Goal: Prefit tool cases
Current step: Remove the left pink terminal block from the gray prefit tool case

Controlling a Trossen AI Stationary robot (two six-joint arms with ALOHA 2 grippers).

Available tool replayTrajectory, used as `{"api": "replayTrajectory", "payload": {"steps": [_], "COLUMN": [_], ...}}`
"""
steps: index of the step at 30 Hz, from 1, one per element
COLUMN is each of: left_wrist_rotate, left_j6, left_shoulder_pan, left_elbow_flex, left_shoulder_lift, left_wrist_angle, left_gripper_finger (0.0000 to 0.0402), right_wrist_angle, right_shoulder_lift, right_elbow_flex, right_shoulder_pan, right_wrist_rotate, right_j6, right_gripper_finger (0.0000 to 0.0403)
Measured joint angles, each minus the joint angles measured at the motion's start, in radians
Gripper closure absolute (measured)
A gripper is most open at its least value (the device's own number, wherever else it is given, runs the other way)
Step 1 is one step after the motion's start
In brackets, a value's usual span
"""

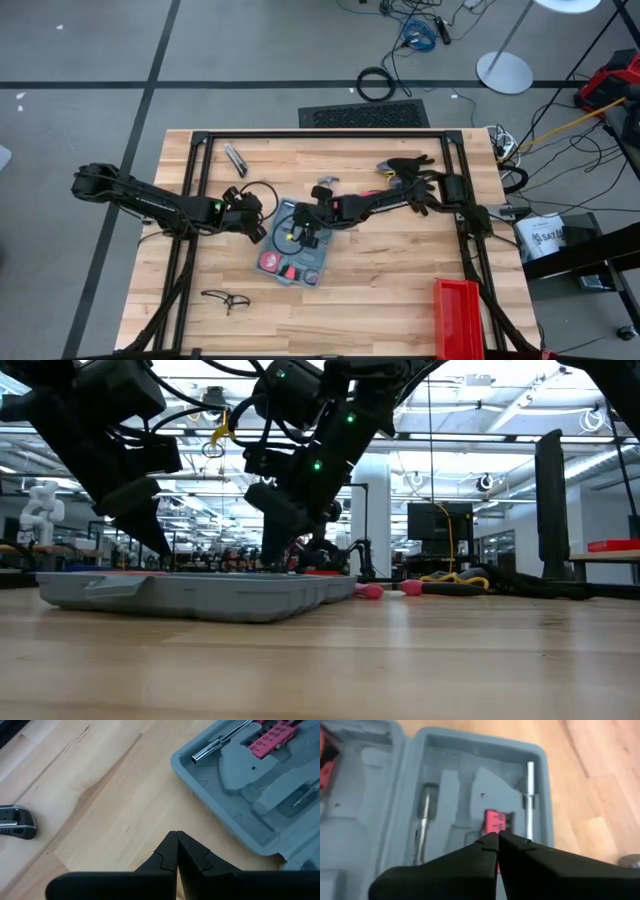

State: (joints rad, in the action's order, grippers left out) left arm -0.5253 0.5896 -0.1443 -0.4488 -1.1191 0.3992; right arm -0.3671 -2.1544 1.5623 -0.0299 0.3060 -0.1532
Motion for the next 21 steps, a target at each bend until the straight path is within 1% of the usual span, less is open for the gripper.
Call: {"api": "replayTrajectory", "payload": {"steps": [5,8,15,18,21], "left_wrist_rotate": [0.0,-0.001,-0.001,-0.001,-0.002], "left_j6": [0.0,0.0,0.0,0.0,-0.002], "left_shoulder_pan": [0.0,0.0,0.0,0.0,0.0], "left_elbow_flex": [0.0,0.0,0.0,0.0,0.0], "left_shoulder_lift": [0.0,0.0,0.0,0.0,0.0], "left_wrist_angle": [-0.001,-0.001,-0.004,-0.011,-0.032], "left_gripper_finger": [0.0393,0.0393,0.0393,0.0393,0.0393], "right_wrist_angle": [-0.01,-0.01,-0.006,0.0,0.002], "right_shoulder_lift": [0.0,-0.002,-0.038,-0.047,-0.065], "right_elbow_flex": [0.0,0.002,0.002,0.004,0.006], "right_shoulder_pan": [0.003,0.002,0.002,0.004,0.009], "right_wrist_rotate": [0.001,0.001,-0.001,0.003,0.01], "right_j6": [0.024,0.034,0.007,0.006,0.008], "right_gripper_finger": [0.0399,0.0375,0.0302,0.0281,0.0273]}}
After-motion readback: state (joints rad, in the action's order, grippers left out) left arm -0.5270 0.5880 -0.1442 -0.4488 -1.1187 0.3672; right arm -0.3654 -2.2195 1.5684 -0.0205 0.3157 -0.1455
